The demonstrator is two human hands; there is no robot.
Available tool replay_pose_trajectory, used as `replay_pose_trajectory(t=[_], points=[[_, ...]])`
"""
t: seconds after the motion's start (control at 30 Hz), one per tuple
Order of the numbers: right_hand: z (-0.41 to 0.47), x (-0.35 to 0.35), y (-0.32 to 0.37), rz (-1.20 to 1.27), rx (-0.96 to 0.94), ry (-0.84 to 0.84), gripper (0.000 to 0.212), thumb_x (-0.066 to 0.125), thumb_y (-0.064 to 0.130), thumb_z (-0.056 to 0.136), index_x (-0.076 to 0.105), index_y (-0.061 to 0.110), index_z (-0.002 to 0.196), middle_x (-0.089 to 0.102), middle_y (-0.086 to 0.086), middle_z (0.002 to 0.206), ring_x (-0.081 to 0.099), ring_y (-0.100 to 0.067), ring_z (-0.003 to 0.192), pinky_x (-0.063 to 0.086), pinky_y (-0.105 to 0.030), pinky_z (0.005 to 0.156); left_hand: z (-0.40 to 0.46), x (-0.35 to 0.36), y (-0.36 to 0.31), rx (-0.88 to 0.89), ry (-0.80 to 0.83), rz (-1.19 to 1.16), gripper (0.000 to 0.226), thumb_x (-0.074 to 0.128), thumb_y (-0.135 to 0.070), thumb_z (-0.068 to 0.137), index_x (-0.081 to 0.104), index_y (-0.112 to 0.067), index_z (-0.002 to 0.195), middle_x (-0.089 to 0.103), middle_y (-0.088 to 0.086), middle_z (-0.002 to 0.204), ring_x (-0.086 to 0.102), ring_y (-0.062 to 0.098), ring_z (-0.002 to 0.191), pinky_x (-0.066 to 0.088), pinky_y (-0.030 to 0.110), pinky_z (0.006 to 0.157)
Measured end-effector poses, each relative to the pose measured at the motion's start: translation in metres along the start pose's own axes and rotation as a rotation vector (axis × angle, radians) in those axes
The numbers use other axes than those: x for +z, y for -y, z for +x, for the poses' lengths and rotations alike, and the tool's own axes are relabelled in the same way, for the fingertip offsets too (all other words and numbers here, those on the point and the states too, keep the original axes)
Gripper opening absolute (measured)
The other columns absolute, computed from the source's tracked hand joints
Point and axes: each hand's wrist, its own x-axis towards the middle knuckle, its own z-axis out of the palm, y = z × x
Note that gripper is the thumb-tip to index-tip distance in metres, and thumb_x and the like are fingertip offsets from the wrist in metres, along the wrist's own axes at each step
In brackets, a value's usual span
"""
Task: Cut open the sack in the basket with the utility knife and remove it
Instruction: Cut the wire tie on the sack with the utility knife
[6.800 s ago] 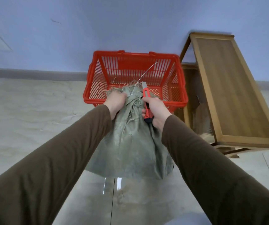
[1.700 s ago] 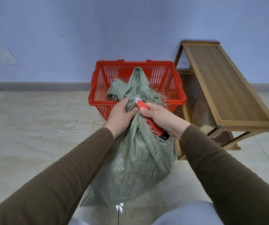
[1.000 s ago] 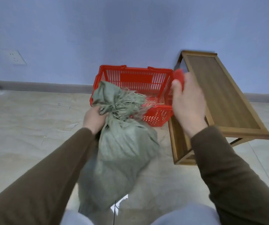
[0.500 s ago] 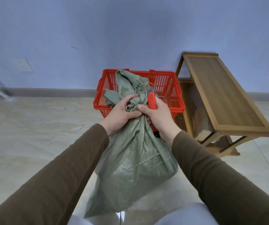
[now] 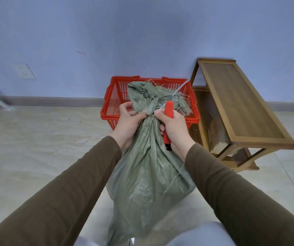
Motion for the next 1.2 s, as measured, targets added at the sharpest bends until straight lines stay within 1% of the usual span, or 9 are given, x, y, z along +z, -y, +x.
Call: replay_pose_trajectory(t=[0.1, 0.17, 0.37, 0.53, 0.67, 0.8, 0.93, 1.03, 1.2], points=[[0.004, 0.001, 0.000, 0.042, -0.034, -0.033, 0.009, 0.072, 0.022, 0.097, 0.068, 0.014, 0.098, 0.048, 0.000, 0.063, 0.043, -0.011, 0.051, 0.038, -0.027, 0.051, -0.003, 0.003, -0.007, 0.330, -0.220, 0.366, 0.046, 0.070, -0.004, 0.085, 0.050, -0.025, 0.121, 0.047, 0.005, 0.125, 0.055, 0.016, 0.101, 0.049, 0.028, 0.092], [0.005, 0.003, -0.001, 0.027, -0.056, -0.013, 0.011, 0.071, 0.023, 0.098, 0.068, 0.013, 0.102, 0.050, 0.000, 0.062, 0.045, -0.011, 0.051, 0.039, -0.027, 0.051, -0.006, 0.006, -0.012, 0.495, -0.092, 0.468, 0.033, 0.060, -0.006, 0.090, 0.063, -0.024, 0.117, 0.051, 0.004, 0.123, 0.053, 0.013, 0.104, 0.043, 0.015, 0.091], [0.007, 0.009, -0.003, 0.197, 0.059, 0.038, 0.012, 0.062, 0.017, 0.102, 0.072, 0.011, 0.096, 0.057, 0.000, 0.062, 0.046, -0.012, 0.048, 0.039, -0.027, 0.049, -0.010, 0.010, -0.007, 0.399, 0.088, 0.383, 0.017, 0.067, -0.022, 0.100, 0.081, -0.018, 0.109, 0.079, -0.008, 0.100, 0.072, 0.004, 0.093, 0.055, 0.024, 0.084], [0.010, 0.002, 0.000, 0.098, 0.088, 0.111, 0.024, 0.061, 0.019, 0.104, 0.073, 0.007, 0.120, 0.079, -0.007, 0.110, 0.048, -0.010, 0.051, 0.042, -0.022, 0.049, 0.000, -0.007, -0.015, 0.278, -0.161, 0.099, 0.017, 0.060, -0.016, 0.104, 0.076, -0.016, 0.098, 0.075, -0.003, 0.087, 0.070, 0.013, 0.075, 0.061, 0.032, 0.074], [0.016, -0.007, -0.003, 0.073, 0.096, 0.100, 0.018, 0.062, 0.021, 0.104, 0.065, 0.009, 0.116, 0.073, -0.010, 0.106, 0.050, -0.010, 0.052, 0.045, -0.024, 0.048, 0.028, -0.076, -0.033, 0.228, -0.623, -0.244, 0.014, 0.055, -0.007, 0.104, 0.069, -0.009, 0.100, 0.060, 0.000, 0.069, 0.050, 0.006, 0.048, 0.043, 0.022, 0.050], [0.015, -0.005, -0.012, 0.046, 0.182, 0.167, 0.020, 0.060, 0.028, 0.105, 0.060, 0.010, 0.113, 0.069, -0.008, 0.096, 0.049, -0.010, 0.050, 0.044, -0.025, 0.050, 0.030, -0.140, -0.014, 0.017, -0.938, -0.313, 0.057, 0.059, -0.005, 0.096, 0.047, -0.014, 0.151, 0.065, 0.011, 0.117, 0.065, 0.020, 0.086, 0.056, 0.032, 0.081], [0.015, 0.004, -0.012, 0.065, 0.268, 0.174, 0.040, 0.052, 0.040, 0.107, 0.062, 0.005, 0.125, 0.069, -0.006, 0.092, 0.048, -0.012, 0.051, 0.041, -0.028, 0.053, 0.025, -0.131, -0.001, -0.234, -0.850, -0.021, 0.093, 0.072, -0.021, 0.095, 0.012, -0.030, 0.166, 0.012, 0.007, 0.173, 0.033, 0.032, 0.151, 0.041, 0.039, 0.116], [0.014, 0.004, -0.014, 0.106, 0.294, 0.180, 0.046, 0.042, 0.042, 0.110, 0.063, 0.004, 0.125, 0.069, -0.010, 0.094, 0.048, -0.015, 0.053, 0.041, -0.031, 0.055, 0.025, -0.103, -0.008, -0.117, -0.812, -0.006, 0.072, 0.070, -0.023, 0.095, 0.031, -0.021, 0.155, 0.031, 0.010, 0.162, 0.045, 0.031, 0.141, 0.040, 0.032, 0.105], [0.016, 0.000, -0.015, 0.148, 0.322, 0.154, 0.044, 0.039, 0.034, 0.110, 0.064, 0.004, 0.131, 0.069, -0.010, 0.095, 0.046, -0.012, 0.055, 0.043, -0.029, 0.054, 0.008, -0.050, -0.003, -0.419, -0.135, -0.006, 0.047, 0.076, -0.048, 0.088, 0.060, -0.016, 0.119, 0.055, 0.001, 0.123, 0.053, 0.029, 0.115, 0.040, 0.053, 0.114]])
